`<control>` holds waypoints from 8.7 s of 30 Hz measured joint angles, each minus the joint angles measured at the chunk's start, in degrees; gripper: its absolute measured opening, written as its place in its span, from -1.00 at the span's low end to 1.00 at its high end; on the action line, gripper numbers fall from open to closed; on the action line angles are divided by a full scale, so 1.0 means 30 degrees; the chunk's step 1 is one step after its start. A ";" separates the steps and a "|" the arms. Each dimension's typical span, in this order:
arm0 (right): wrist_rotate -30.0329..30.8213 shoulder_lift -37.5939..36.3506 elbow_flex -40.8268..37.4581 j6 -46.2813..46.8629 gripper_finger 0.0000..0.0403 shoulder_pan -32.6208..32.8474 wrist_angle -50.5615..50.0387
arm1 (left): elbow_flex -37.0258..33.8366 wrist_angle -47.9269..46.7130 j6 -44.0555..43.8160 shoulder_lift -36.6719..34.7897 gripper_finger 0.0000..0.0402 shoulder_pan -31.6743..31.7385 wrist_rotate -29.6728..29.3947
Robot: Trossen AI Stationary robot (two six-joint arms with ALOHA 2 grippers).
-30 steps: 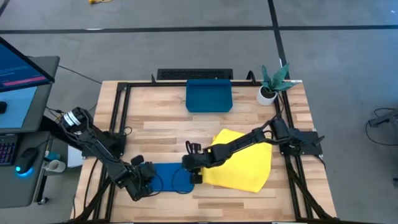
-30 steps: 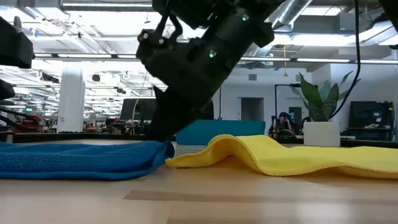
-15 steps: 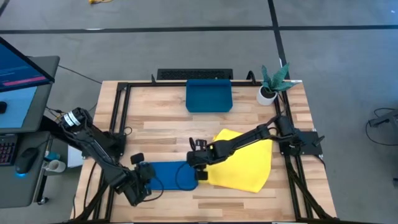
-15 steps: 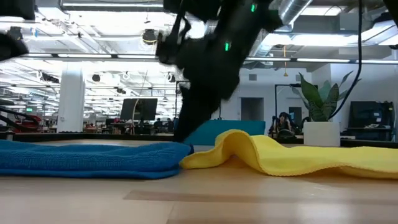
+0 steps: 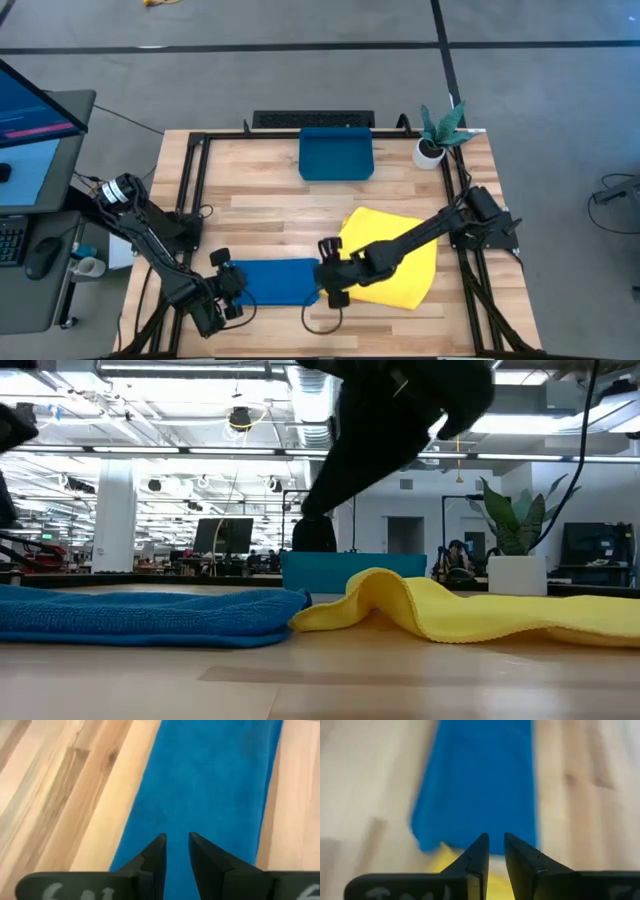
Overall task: Roll microfiber towels into tight, uniform cylinder then place into a basket
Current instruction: Roll the blue microfiber cloth
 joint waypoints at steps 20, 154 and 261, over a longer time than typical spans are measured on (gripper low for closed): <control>-0.4245 0.3089 -0.0467 0.1135 -0.60 -0.2175 0.4109 | -0.4807 1.2928 0.4796 -0.0007 -0.63 0.2434 0.3689; 0.0787 -0.2492 -0.0504 0.1683 -0.60 -0.1920 -0.4415 | -0.5113 0.8338 0.7257 0.0220 -0.63 1.4811 0.2813; -0.1778 -0.2463 -0.3534 -0.4453 -0.59 0.0051 0.6506 | -0.0071 0.8042 1.0014 0.1974 -0.63 0.3061 0.2613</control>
